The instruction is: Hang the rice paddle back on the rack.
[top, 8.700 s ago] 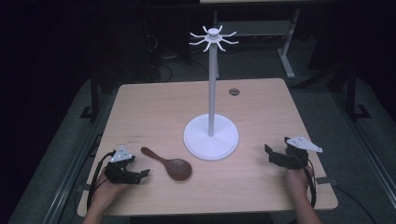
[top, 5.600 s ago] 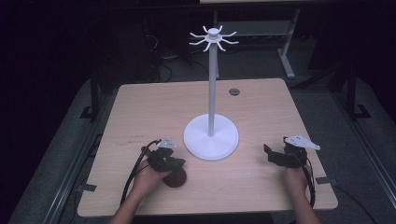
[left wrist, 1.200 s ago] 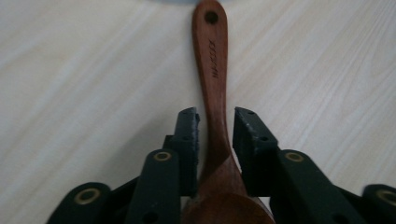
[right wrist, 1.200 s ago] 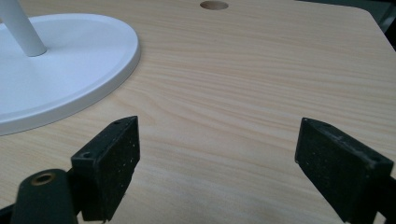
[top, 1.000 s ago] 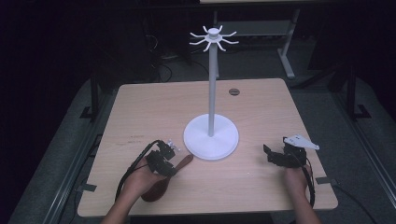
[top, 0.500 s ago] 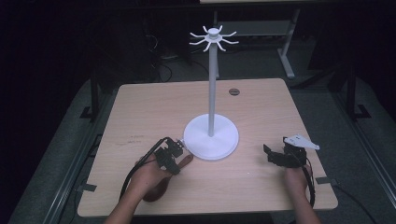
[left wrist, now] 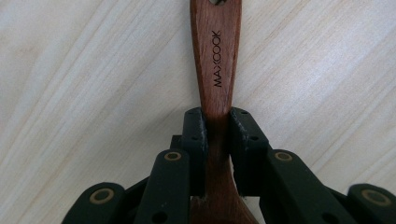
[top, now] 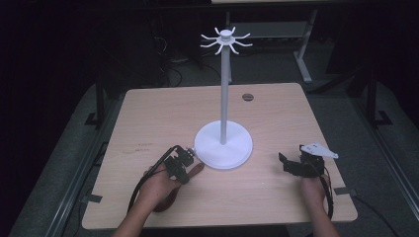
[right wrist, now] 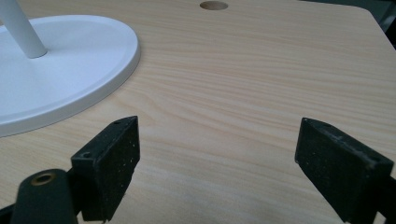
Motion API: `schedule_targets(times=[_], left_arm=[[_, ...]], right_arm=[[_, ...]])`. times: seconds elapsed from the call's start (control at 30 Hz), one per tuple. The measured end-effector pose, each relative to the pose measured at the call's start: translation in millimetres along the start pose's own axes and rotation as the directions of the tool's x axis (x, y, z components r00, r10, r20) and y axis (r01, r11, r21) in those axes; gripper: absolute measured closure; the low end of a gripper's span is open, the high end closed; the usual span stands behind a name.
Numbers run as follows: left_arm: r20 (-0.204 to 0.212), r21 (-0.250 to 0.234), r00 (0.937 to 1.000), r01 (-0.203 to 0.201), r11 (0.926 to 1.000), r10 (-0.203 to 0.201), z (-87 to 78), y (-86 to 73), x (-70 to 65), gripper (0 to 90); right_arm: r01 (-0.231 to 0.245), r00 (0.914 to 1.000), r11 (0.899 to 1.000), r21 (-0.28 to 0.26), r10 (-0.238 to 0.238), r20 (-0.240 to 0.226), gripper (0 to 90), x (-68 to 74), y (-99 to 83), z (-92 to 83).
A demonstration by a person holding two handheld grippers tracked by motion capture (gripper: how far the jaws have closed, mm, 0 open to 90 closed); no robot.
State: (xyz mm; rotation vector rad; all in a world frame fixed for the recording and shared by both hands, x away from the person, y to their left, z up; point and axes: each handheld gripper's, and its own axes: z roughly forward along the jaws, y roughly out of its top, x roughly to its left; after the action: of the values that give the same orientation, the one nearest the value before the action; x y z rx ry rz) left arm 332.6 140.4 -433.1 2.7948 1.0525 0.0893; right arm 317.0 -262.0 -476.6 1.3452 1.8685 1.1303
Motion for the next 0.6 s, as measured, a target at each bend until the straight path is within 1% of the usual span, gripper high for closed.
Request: schedule_targets(times=[0.13, 0.23, 0.27, 0.37, 0.47, 0.5, 0.53, 0.57, 0.6], left_arm=[[-0.002, -0.004, 1.0, 0.0, 1.0, 0.0, 0.0, -0.3, -0.4, 77.2], [0.006, -0.008, 0.9999, -0.015, 0.9999, 0.015, -0.8, -2.5, 1.7, 77.2], [0.006, -0.016, 0.9999, -0.009, 0.9998, 0.009, -1.0, -3.3, 2.0, 77.2], [0.028, -0.038, 0.9996, -0.009, 0.9992, 0.01, -2.4, -6.4, 4.8, 77.2], [0.074, -0.089, 0.9973, 0.004, 0.996, 0.003, -7.2, -11.2, 8.0, 77.2], [0.074, -0.107, 0.9972, -0.002, 0.9943, 0.01, -9.4, -12.7, 8.8, 77.2], [0.086, -0.134, 0.9963, 0.016, 0.9909, -0.005, -11.1, -14.4, 8.1, 77.2], [0.093, -0.149, 0.9957, 0.01, 0.9888, 0.003, -13.3, -15.8, 9.2, 77.2], [0.102, -0.176, 0.9948, 0.022, 0.9842, -0.004, -15.0, -17.3, 9.4, 77.2]], right_arm=[[0.0, 1.0, 1.0, 0.0, 0.0, 0.0, 13.6, -0.1, 0.0, 0.0], [-0.001, 1.0, 1.0, 0.0, 0.001, -0.002, 13.5, -0.3, 0.0, 0.0], [-0.001, 1.0, 1.0, -0.001, 0.001, -0.002, 13.6, -0.3, 0.0, 0.0], [0.0, 1.0, 1.0, 0.0, 0.0, -0.002, 13.6, -0.2, 0.0, 0.0], [0.0, 1.0, 1.0, 0.0, 0.0, -0.001, 13.5, -0.1, 0.0, -0.1], [-0.001, 1.0, 1.0, 0.0, 0.001, -0.001, 13.6, -0.2, 0.0, 0.0], [-0.002, 1.0, 1.0, 0.0, 0.002, -0.002, 13.5, -0.3, 0.0, 0.0], [-0.001, 1.0, 1.0, 0.0, 0.001, -0.002, 13.5, -0.3, 0.0, 0.0], [-0.001, 1.0, 1.0, 0.0, 0.001, -0.002, 13.5, -0.2, 0.0, 0.0]])
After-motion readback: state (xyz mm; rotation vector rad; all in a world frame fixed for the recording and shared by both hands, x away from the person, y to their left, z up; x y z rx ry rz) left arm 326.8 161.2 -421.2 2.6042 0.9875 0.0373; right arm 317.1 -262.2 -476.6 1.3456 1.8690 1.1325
